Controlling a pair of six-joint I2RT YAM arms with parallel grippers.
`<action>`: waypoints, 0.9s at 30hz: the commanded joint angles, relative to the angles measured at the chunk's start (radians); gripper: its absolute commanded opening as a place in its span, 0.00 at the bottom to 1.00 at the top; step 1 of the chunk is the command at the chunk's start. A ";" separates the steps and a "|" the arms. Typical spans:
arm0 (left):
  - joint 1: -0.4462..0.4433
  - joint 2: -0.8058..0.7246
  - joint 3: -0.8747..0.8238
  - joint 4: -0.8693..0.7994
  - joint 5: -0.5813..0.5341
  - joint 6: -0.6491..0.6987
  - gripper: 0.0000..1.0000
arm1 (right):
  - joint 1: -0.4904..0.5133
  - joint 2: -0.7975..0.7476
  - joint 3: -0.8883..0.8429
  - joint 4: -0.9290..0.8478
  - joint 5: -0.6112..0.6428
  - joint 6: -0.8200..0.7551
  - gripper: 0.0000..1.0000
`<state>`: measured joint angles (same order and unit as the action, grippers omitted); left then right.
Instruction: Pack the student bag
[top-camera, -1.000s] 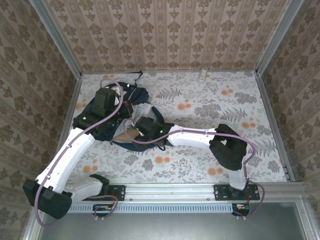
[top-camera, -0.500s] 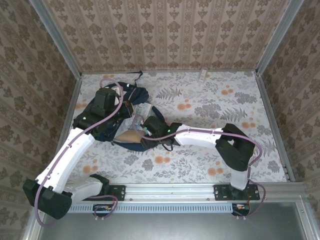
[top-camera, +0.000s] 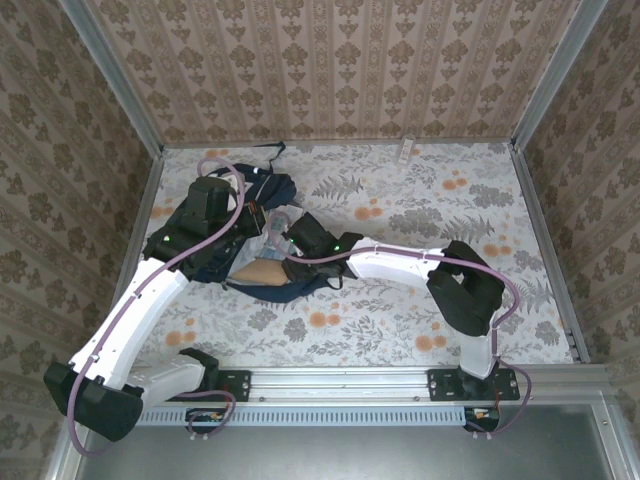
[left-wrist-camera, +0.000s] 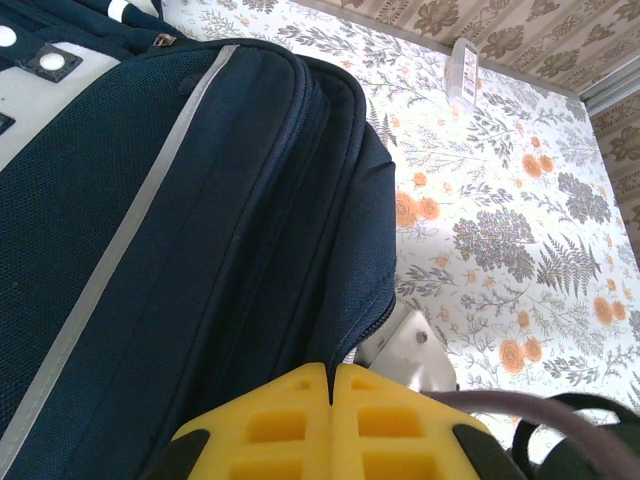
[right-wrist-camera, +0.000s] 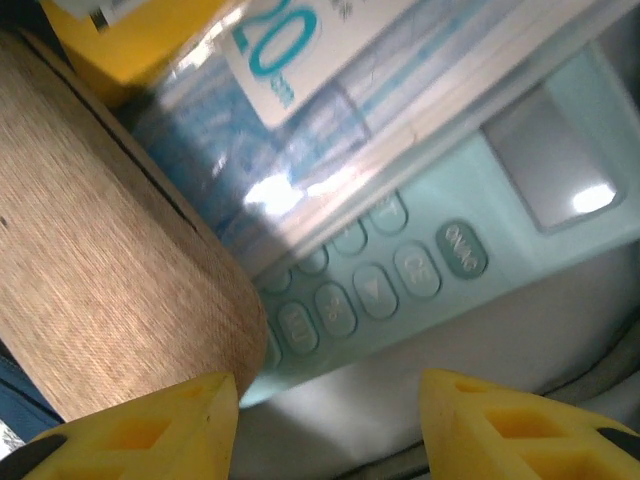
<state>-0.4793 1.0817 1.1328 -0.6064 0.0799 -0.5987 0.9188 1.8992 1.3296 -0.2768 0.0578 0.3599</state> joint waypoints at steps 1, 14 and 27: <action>-0.002 -0.039 0.009 0.030 -0.010 0.013 0.00 | 0.018 -0.042 -0.100 -0.035 0.000 0.017 0.51; 0.016 -0.010 0.018 0.045 -0.002 0.017 0.00 | 0.013 -0.212 -0.181 -0.089 0.051 0.019 0.55; 0.016 -0.061 -0.013 0.011 0.004 0.046 0.00 | -0.276 -0.168 0.030 -0.119 0.185 0.092 0.67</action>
<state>-0.4732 1.0649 1.1229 -0.6094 0.0856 -0.5785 0.7052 1.7061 1.2980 -0.3561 0.1555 0.4034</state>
